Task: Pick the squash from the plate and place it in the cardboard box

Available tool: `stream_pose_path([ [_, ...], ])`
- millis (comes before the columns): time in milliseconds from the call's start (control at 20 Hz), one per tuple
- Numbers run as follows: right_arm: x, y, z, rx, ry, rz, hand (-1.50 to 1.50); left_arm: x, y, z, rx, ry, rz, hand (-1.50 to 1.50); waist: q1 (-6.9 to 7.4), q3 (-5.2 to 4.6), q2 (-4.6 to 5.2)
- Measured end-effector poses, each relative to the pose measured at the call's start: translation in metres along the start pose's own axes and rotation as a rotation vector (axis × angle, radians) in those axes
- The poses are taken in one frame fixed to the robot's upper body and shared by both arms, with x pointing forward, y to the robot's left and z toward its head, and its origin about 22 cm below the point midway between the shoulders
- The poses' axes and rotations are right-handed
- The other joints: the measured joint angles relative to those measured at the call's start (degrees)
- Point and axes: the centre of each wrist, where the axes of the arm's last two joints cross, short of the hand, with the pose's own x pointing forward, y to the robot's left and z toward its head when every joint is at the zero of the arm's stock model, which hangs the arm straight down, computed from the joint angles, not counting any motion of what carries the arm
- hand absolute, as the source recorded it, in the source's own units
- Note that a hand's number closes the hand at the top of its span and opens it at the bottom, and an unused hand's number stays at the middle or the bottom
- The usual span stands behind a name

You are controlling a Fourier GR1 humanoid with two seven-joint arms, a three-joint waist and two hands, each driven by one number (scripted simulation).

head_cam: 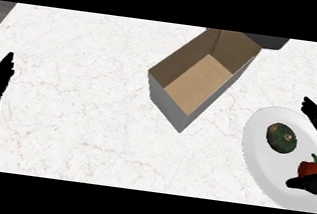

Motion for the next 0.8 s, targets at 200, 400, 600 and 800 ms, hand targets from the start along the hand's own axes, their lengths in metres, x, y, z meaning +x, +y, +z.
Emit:
stream_pose_path([
  [200,-0.029,-0.019,0.027,-0.020,-0.127,-0.072,-1.50,-0.008,0.002,0.001,-0.007,-0.008,-0.039,0.00,0.83,0.04,0.23],
  [400,-0.037,-0.051,0.037,-0.031,-0.123,0.087,-1.50,-0.007,-0.001,0.000,-0.017,-0.016,-0.057,0.00,1.63,-0.01,0.25],
  [600,-0.028,-0.081,0.038,0.074,-0.065,0.301,-1.50,-0.006,-0.009,0.001,-0.026,-0.021,-0.058,0.00,2.28,-0.09,0.27],
  [800,-0.015,-0.099,0.022,0.204,-0.021,0.443,-1.50,-0.009,-0.008,0.000,-0.028,-0.018,-0.062,0.00,2.35,-0.19,0.15],
])
